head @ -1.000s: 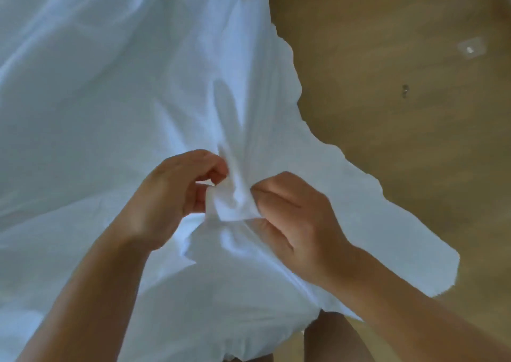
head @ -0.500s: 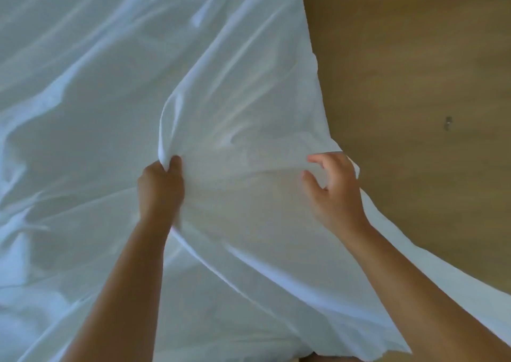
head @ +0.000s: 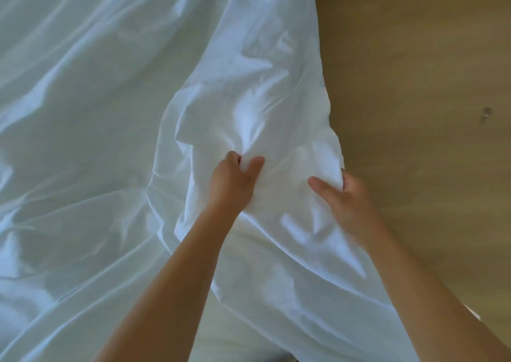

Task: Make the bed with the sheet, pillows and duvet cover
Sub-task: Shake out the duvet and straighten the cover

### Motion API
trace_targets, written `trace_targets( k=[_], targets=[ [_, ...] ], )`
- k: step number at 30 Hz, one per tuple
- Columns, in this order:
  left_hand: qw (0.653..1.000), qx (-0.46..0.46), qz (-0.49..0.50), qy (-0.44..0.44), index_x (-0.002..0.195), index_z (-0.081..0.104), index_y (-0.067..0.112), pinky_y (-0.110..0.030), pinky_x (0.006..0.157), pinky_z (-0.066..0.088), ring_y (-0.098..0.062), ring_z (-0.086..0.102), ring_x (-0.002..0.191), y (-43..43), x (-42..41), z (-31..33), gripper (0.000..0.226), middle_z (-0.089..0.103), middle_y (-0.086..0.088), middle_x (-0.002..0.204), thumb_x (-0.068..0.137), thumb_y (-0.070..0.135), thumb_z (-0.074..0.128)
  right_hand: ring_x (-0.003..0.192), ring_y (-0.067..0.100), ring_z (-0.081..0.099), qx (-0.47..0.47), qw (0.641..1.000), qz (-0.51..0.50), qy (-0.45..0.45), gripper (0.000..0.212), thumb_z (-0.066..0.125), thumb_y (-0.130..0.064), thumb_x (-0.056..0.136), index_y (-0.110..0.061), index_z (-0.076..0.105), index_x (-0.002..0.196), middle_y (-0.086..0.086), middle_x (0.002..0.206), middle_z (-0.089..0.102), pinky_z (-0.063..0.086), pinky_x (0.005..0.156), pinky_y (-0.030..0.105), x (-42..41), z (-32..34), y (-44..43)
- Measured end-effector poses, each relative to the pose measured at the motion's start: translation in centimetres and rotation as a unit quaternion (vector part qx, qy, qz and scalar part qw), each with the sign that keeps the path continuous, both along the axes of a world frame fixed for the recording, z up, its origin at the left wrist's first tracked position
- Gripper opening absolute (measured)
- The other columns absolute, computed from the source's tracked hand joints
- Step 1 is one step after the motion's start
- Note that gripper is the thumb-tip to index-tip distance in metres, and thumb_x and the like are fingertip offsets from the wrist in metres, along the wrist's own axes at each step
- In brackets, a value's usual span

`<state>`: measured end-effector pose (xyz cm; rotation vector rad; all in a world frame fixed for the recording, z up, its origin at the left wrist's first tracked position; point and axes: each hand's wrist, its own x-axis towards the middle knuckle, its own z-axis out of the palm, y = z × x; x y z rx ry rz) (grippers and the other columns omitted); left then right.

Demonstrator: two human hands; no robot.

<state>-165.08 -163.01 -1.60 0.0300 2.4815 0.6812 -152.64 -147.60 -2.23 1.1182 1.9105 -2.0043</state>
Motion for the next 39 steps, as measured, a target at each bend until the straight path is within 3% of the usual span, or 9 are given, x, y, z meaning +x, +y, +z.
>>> trace_targets(
  k=[8, 11, 16, 22, 26, 30, 33, 37, 39],
  targets=[
    [0.961, 0.177, 0.061, 0.202, 0.051, 0.028, 0.021, -0.033, 0.047, 0.031, -0.012, 0.035, 0.046, -1.8, -3.6, 4.6, 0.048, 0.027, 0.007, 0.046, 0.089, 0.038, 0.052, 0.074, 0.035, 0.061, -0.031, 0.998, 0.048, 0.000, 0.013, 0.063, -0.039, 0.084, -0.026, 0.065, 0.083, 0.021, 0.089, 0.065, 0.051, 0.072, 0.052, 0.3, 2.2, -0.6],
    [0.919, 0.213, 0.216, 0.251, 0.048, 0.027, 0.022, -0.042, 0.045, 0.029, -0.021, 0.028, 0.053, -6.4, -7.2, 5.1, 0.045, 0.021, 0.009, 0.048, 0.082, 0.038, 0.051, 0.053, 0.009, 0.045, 0.041, 0.989, 0.142, 0.005, 0.032, 0.062, -0.049, 0.078, -0.021, 0.049, 0.070, -0.008, 0.059, 0.048, 0.039, 0.049, 0.023, -0.3, 1.8, -2.0],
    [0.943, 0.016, 0.261, 0.204, 0.055, 0.027, 0.014, -0.032, 0.056, 0.021, -0.017, 0.027, 0.051, -11.2, -7.0, 0.2, 0.046, 0.026, 0.000, 0.053, 0.095, 0.028, 0.046, 0.109, 0.023, 0.039, 0.317, 0.887, 0.317, -0.111, 0.056, 0.062, -0.051, 0.081, -0.014, 0.042, 0.119, 0.002, 0.112, 0.038, 0.038, 0.082, 0.034, -1.1, -0.5, -5.3],
    [0.965, -0.134, 0.159, 0.161, 0.078, 0.044, 0.008, -0.031, 0.057, 0.024, -0.028, 0.042, 0.068, -9.8, -6.1, -2.5, 0.040, 0.040, 0.001, 0.062, 0.099, 0.039, 0.032, 0.107, 0.021, 0.039, 0.331, 0.877, 0.345, -0.057, 0.086, 0.069, -0.064, 0.064, -0.015, 0.035, 0.125, 0.000, 0.120, 0.037, 0.032, 0.075, 0.031, 0.4, -1.9, -7.7],
    [0.978, -0.116, 0.075, 0.158, 0.085, 0.042, 0.013, -0.034, 0.066, 0.032, -0.029, 0.048, 0.075, -7.8, -4.7, -1.5, 0.037, 0.054, -0.007, 0.083, 0.096, 0.047, 0.034, 0.108, 0.029, 0.047, 0.410, 0.844, 0.336, -0.088, 0.062, 0.065, -0.040, 0.082, -0.005, 0.041, 0.126, 0.010, 0.118, 0.046, 0.038, 0.079, 0.035, 0.2, -3.2, -8.7],
    [0.998, -0.042, 0.026, 0.044, 0.078, 0.040, 0.012, -0.033, 0.066, 0.030, -0.025, 0.045, 0.074, -5.0, 0.1, -1.0, 0.038, 0.047, 0.001, 0.073, 0.096, 0.045, 0.034, 0.085, 0.026, 0.056, 0.312, 0.912, 0.260, -0.062, 0.011, 0.055, -0.012, 0.086, -0.011, 0.050, 0.096, 0.007, 0.091, 0.056, 0.040, 0.070, 0.033, -1.3, -3.7, -7.8],
    [0.992, 0.063, 0.104, 0.025, 0.071, 0.040, 0.015, -0.030, 0.058, 0.031, -0.014, 0.045, 0.065, -2.6, 1.4, 0.2, 0.039, 0.046, 0.005, 0.068, 0.095, 0.045, 0.036, 0.055, 0.007, 0.043, 0.187, 0.972, 0.143, 0.008, 0.030, 0.054, 0.004, 0.080, -0.019, 0.040, 0.065, -0.006, 0.059, 0.045, 0.033, 0.056, 0.027, -1.0, -1.7, -4.5],
    [0.961, 0.270, -0.009, 0.065, 0.120, 0.057, 0.016, -0.002, 0.089, 0.029, 0.005, 0.043, 0.102, 4.6, 4.7, 1.3, 0.056, 0.052, 0.011, 0.113, 0.088, 0.056, 0.034, 0.061, 0.004, 0.060, 0.019, 0.999, 0.025, 0.029, 0.023, 0.067, -0.020, 0.064, -0.038, 0.069, 0.079, -0.013, 0.066, 0.067, 0.048, 0.054, 0.021, 5.2, 1.3, 1.7],
    [0.956, 0.226, -0.171, 0.073, 0.136, 0.044, 0.012, -0.003, 0.103, 0.015, -0.003, 0.033, 0.124, 8.1, 7.8, -0.7, 0.058, 0.044, -0.001, 0.135, 0.092, 0.050, 0.039, 0.066, 0.008, 0.066, 0.006, 0.999, -0.039, -0.029, 0.030, 0.070, -0.025, 0.060, -0.044, 0.069, 0.082, -0.014, 0.072, 0.071, 0.052, 0.053, 0.022, 8.8, -0.3, 3.0]
  ],
)
